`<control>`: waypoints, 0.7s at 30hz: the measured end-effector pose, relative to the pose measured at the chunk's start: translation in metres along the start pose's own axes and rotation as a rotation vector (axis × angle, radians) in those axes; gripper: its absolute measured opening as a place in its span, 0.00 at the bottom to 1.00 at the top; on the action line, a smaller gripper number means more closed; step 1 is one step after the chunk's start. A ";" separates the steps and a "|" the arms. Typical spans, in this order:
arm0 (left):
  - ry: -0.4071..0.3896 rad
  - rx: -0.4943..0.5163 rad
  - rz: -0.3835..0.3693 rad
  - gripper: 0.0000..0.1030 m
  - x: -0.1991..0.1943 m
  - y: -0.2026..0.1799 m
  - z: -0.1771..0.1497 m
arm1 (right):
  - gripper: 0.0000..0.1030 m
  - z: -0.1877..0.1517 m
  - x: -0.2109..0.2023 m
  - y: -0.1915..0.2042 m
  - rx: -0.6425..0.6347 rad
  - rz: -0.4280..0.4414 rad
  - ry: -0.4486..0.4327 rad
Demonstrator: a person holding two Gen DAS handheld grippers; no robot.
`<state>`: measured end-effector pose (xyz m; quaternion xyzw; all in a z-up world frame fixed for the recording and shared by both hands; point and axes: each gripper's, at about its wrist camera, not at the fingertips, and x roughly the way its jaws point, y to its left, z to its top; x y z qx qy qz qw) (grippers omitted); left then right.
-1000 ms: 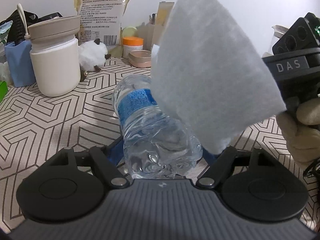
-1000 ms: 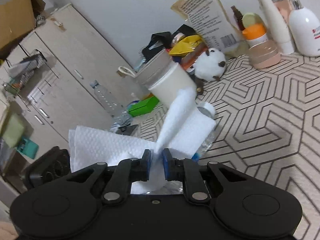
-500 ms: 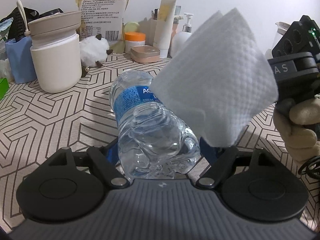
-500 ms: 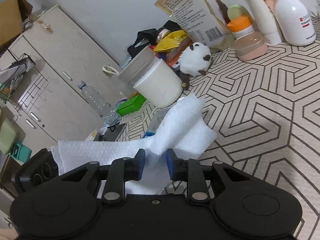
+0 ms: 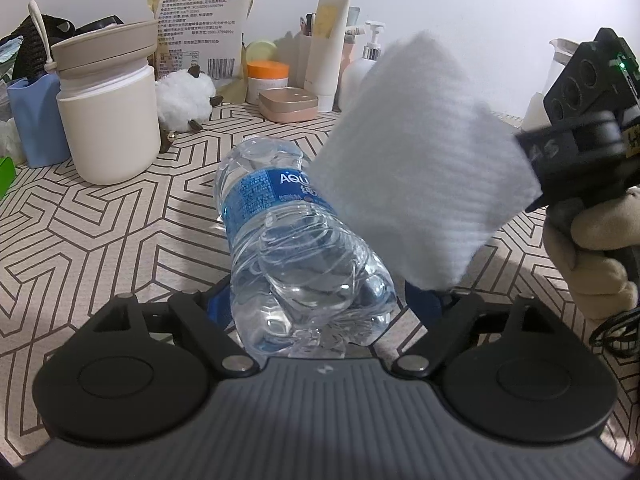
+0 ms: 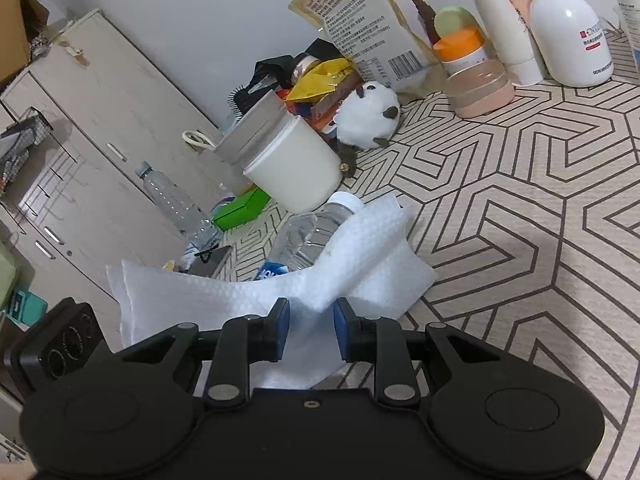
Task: Clean container
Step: 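Hold the bottle with the left tool while the right tool rubs the wipe along its label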
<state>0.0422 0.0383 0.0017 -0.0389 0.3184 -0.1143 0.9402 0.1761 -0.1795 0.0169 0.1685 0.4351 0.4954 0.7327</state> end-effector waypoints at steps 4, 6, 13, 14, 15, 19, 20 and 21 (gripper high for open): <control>0.000 -0.001 -0.001 0.85 0.000 0.001 0.000 | 0.28 -0.004 0.010 0.001 -0.036 -0.087 0.040; -0.001 -0.002 -0.001 0.85 0.000 0.001 0.000 | 0.24 -0.005 0.014 0.002 -0.041 -0.085 0.048; -0.009 -0.001 0.018 0.81 -0.001 0.000 -0.001 | 0.23 -0.007 0.005 0.008 -0.050 -0.080 0.038; -0.011 -0.001 0.021 0.80 -0.001 0.000 -0.001 | 0.23 -0.007 0.002 0.009 -0.054 -0.072 0.030; -0.012 -0.001 0.024 0.78 -0.001 0.000 -0.001 | 0.23 -0.007 -0.001 0.011 -0.056 -0.060 0.019; -0.018 0.001 0.053 0.70 -0.002 -0.001 -0.001 | 0.23 -0.005 -0.010 0.021 -0.064 0.059 -0.003; -0.019 -0.001 0.054 0.70 -0.002 0.000 -0.001 | 0.28 -0.006 -0.010 0.025 -0.076 0.091 -0.002; -0.020 -0.002 0.054 0.69 -0.002 0.000 -0.001 | 0.30 -0.007 -0.009 0.031 -0.099 0.098 -0.004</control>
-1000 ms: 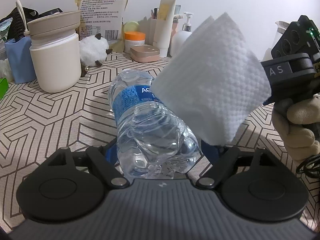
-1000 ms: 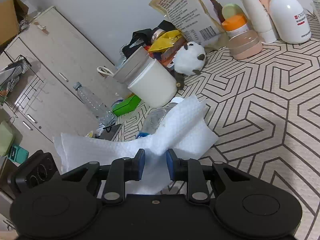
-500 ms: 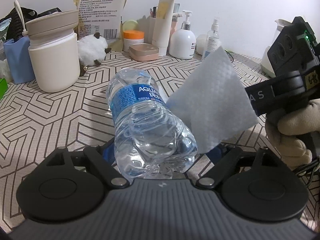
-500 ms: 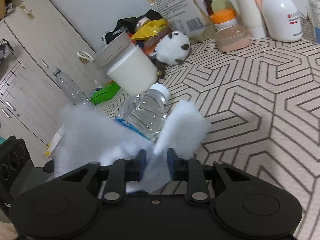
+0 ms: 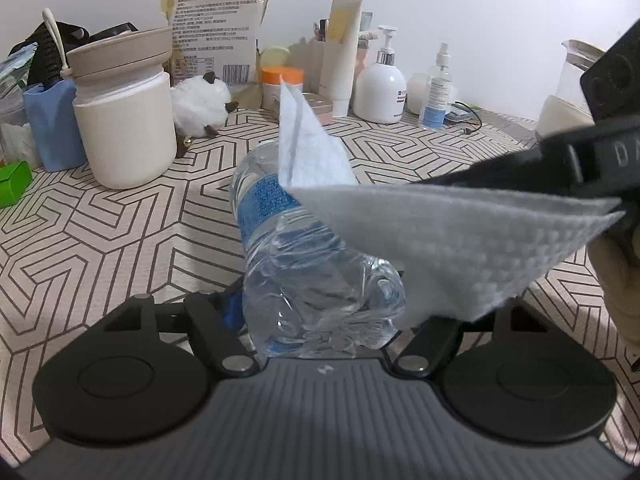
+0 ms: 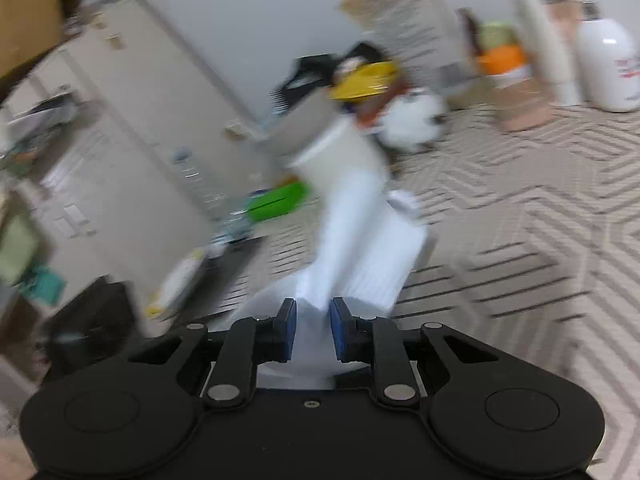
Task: Clean container
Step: 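Hold the bottle with the left tool while the right tool rubs the wipe along its label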
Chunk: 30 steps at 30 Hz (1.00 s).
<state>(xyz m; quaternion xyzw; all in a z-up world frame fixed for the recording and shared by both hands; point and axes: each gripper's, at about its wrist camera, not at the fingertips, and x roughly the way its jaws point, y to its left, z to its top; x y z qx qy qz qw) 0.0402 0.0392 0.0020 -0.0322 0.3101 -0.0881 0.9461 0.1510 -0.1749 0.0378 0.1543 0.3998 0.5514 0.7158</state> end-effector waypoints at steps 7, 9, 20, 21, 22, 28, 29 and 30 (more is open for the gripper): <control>0.001 0.001 0.004 0.68 0.000 0.000 0.000 | 0.30 0.001 0.003 0.001 -0.001 0.015 -0.003; 0.003 0.004 0.006 0.68 0.000 0.000 0.000 | 0.30 0.002 0.003 -0.001 0.001 0.018 -0.006; -0.001 0.004 0.003 0.68 0.001 0.000 0.000 | 0.33 0.003 0.006 -0.024 0.091 -0.011 -0.015; -0.002 0.003 0.001 0.68 0.001 0.000 0.000 | 0.33 0.003 0.005 -0.025 0.096 -0.020 -0.016; -0.002 0.002 0.000 0.68 0.001 0.000 0.000 | 0.33 0.003 0.005 -0.027 0.101 -0.025 -0.017; -0.003 -0.002 -0.004 0.68 0.000 0.001 0.000 | 0.33 0.003 0.003 -0.028 0.107 -0.037 -0.016; -0.002 -0.002 -0.004 0.68 0.000 0.002 0.000 | 0.33 0.003 0.003 -0.027 0.103 -0.048 -0.015; -0.001 -0.002 -0.003 0.68 0.000 0.002 0.000 | 0.33 0.003 0.002 -0.027 0.099 -0.064 -0.013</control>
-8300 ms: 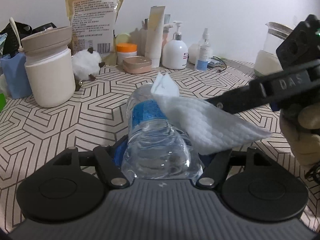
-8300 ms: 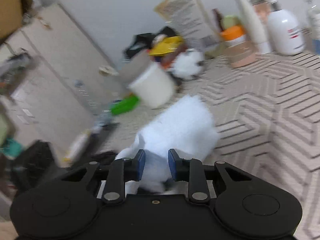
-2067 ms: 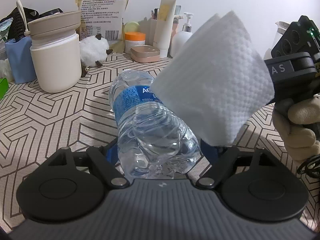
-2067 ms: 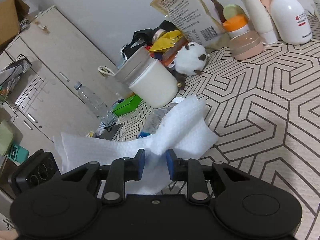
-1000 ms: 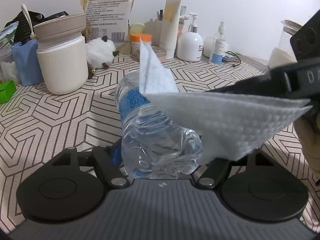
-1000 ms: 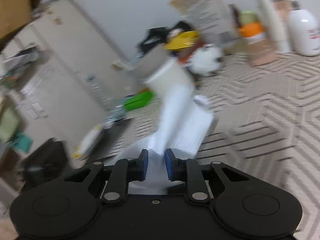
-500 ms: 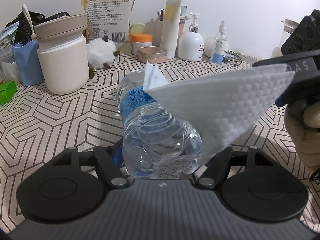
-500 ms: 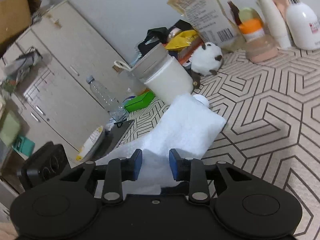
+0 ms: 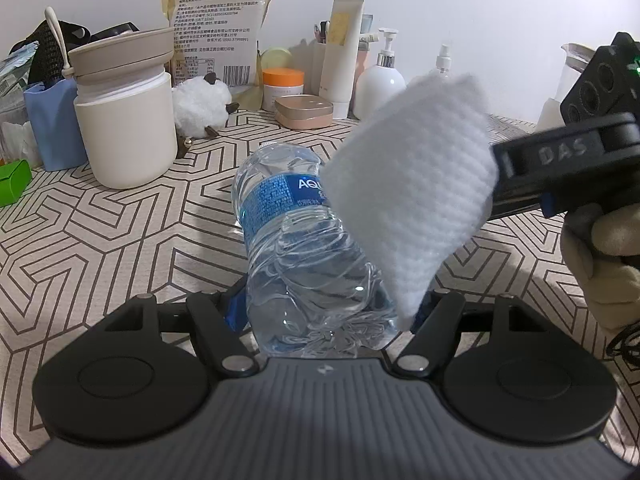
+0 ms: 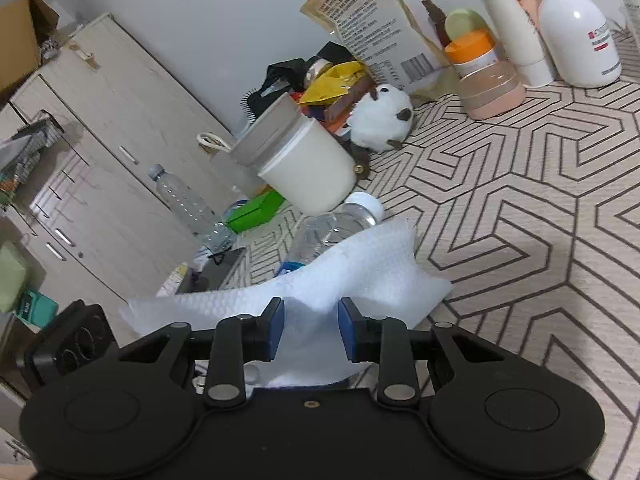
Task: Clean container
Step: 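Hold the bottle with the left tool while the right tool rubs the wipe along its label, then hold the bottle with the left tool while the right tool sweeps the wipe across its body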
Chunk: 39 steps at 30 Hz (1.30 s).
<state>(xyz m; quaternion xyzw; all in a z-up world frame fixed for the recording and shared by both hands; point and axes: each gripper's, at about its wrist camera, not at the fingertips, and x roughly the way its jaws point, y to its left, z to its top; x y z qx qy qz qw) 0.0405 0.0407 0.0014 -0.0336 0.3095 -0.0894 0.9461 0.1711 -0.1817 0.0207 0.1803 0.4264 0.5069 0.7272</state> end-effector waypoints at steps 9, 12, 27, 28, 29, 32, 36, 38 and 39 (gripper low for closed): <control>0.003 -0.005 -0.014 0.70 -0.001 0.002 0.000 | 0.54 0.002 -0.007 -0.015 0.144 0.019 -0.018; 0.005 -0.008 -0.019 0.71 0.000 0.002 0.000 | 0.62 0.003 -0.009 -0.015 0.186 0.112 -0.011; -0.004 -0.008 -0.014 0.67 -0.002 0.002 -0.002 | 0.37 -0.005 0.002 0.007 0.035 0.111 0.026; -0.008 -0.009 -0.011 0.67 -0.003 0.002 -0.002 | 0.33 -0.004 0.002 0.006 0.048 0.148 0.021; -0.008 -0.008 -0.011 0.67 -0.003 0.002 -0.002 | 0.18 -0.004 0.003 0.005 0.069 0.219 0.020; -0.008 -0.010 -0.012 0.67 -0.003 0.002 -0.001 | 0.15 -0.005 0.010 0.012 0.072 0.327 0.038; -0.007 0.004 -0.011 0.67 -0.003 0.001 -0.002 | 0.02 -0.006 0.021 0.016 0.057 0.307 0.063; -0.007 0.013 -0.015 0.67 -0.003 0.000 -0.002 | 0.01 -0.004 0.017 0.013 0.058 0.285 0.040; -0.006 0.015 -0.017 0.68 -0.004 0.000 -0.002 | 0.01 -0.003 0.015 0.011 0.057 0.269 0.028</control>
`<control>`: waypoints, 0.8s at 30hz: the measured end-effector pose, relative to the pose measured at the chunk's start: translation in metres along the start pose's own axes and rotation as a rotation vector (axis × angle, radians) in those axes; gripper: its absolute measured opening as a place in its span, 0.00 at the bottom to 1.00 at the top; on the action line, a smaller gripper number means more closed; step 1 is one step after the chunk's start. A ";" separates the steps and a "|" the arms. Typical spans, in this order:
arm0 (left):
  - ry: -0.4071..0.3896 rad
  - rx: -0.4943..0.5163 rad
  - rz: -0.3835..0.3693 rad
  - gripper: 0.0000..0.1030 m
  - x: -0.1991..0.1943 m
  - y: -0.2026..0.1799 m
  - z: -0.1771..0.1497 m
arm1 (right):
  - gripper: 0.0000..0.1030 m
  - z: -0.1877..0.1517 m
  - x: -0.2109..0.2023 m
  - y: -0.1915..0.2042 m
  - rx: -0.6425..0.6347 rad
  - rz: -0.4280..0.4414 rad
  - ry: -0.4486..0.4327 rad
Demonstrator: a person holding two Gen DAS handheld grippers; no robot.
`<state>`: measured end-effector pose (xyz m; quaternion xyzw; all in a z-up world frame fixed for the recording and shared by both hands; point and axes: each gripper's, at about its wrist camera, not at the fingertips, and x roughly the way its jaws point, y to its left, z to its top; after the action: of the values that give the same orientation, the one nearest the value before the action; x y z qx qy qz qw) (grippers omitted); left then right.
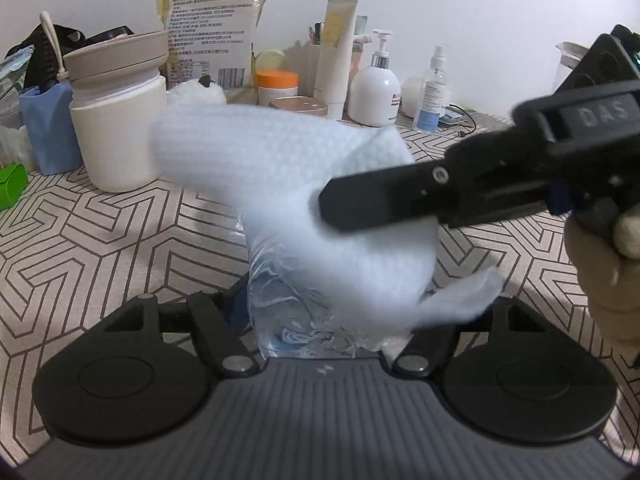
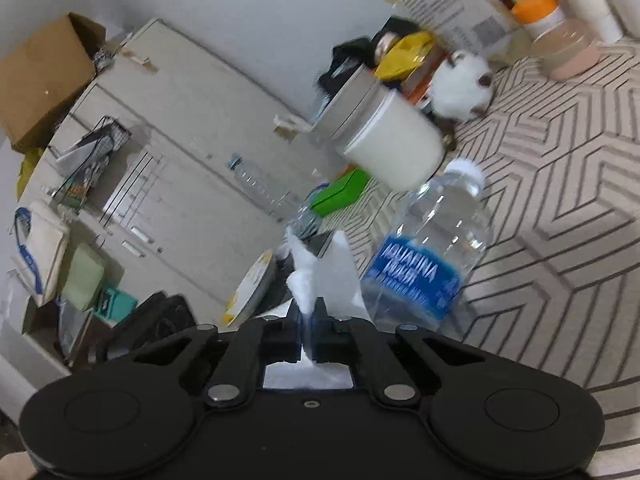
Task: Clean container
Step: 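Hold the bottle with the left tool while the right tool sweeps the wipe across its body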
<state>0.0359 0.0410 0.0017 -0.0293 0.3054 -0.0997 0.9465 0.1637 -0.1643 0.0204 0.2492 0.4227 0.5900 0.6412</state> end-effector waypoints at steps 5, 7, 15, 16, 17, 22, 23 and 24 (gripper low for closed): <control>-0.001 0.003 -0.008 0.68 -0.002 0.000 0.000 | 0.01 0.004 -0.011 -0.004 -0.023 -0.121 -0.044; -0.002 0.001 -0.011 0.68 -0.002 0.000 0.000 | 0.01 0.006 -0.012 -0.007 -0.026 -0.157 -0.050; -0.002 -0.010 -0.025 0.69 -0.001 0.002 0.001 | 0.18 0.006 -0.016 -0.009 -0.055 -0.242 -0.054; 0.000 -0.013 -0.034 0.70 -0.001 0.003 0.001 | 0.18 0.006 -0.016 -0.009 -0.053 -0.241 -0.054; 0.001 -0.016 -0.043 0.71 -0.001 0.004 0.002 | 0.18 0.006 -0.016 -0.009 -0.052 -0.241 -0.055; 0.018 -0.018 -0.056 0.79 0.001 0.004 0.002 | 0.18 0.005 -0.017 -0.011 -0.072 -0.337 -0.050; 0.017 -0.017 -0.055 0.79 0.001 0.004 0.002 | 0.20 0.004 -0.015 -0.013 -0.070 -0.364 -0.037; 0.016 -0.017 -0.054 0.79 0.001 0.004 0.002 | 0.20 0.003 -0.011 -0.016 -0.064 -0.384 -0.021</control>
<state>0.0383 0.0446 0.0019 -0.0450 0.3128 -0.1228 0.9408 0.1758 -0.1778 0.0115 0.1494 0.4370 0.4671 0.7540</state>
